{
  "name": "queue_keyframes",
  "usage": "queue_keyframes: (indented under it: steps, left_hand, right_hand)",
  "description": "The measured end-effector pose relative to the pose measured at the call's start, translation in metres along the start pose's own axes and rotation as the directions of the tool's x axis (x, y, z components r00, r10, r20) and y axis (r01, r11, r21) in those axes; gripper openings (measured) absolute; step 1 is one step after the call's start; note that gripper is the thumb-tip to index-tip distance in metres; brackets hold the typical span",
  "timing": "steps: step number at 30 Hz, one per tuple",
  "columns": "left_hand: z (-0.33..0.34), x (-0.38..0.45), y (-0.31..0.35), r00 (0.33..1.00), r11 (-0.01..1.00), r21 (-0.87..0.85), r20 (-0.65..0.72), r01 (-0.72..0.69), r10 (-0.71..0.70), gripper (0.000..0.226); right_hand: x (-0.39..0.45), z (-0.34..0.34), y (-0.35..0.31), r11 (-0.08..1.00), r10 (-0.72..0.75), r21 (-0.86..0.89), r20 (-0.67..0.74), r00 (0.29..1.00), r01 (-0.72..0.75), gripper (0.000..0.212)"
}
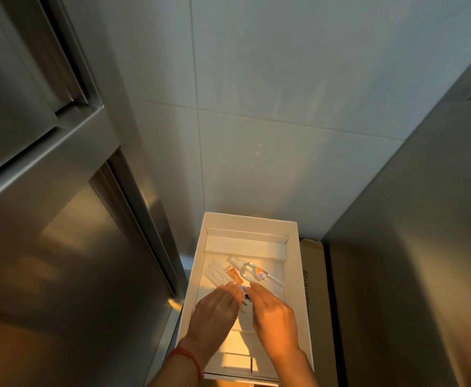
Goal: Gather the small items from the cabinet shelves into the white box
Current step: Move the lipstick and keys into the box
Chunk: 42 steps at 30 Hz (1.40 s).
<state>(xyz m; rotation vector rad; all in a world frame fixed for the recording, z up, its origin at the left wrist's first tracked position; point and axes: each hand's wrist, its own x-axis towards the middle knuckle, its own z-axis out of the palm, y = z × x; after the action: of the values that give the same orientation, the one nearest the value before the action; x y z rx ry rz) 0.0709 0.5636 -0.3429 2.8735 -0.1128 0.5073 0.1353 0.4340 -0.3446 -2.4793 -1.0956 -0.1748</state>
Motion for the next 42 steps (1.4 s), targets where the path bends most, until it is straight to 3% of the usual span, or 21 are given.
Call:
queue_keyframes:
  steps: [8, 19, 31, 42]
  left_hand:
    - [0.016, 0.006, -0.007, 1.0, 0.999, -0.038, 0.03, 0.006, -0.005, 0.063]
    - [0.038, 0.003, -0.007, 0.982, 0.998, -0.049, 0.188, 0.036, -0.026, 0.069]
    - [0.051, 0.003, -0.01, 0.957, 0.991, -0.046, 0.269, 0.127, -0.111, 0.071]
    - [0.032, 0.008, -0.005, 0.951, 0.98, -0.001, 0.24, 0.201, -0.195, 0.064]
  right_hand:
    - [0.009, 0.011, 0.005, 1.0, 0.008, -0.008, 0.061, 0.998, -0.007, 0.065]
    - [0.011, 0.027, 0.015, 0.999, 0.039, 0.002, 0.162, 0.986, -0.039, 0.059]
    - [0.008, 0.042, 0.023, 0.992, 0.042, -0.126, 0.155, 0.987, -0.023, 0.072]
    - [0.007, 0.028, 0.013, 0.995, 0.082, -0.069, 0.133, 0.988, -0.074, 0.049]
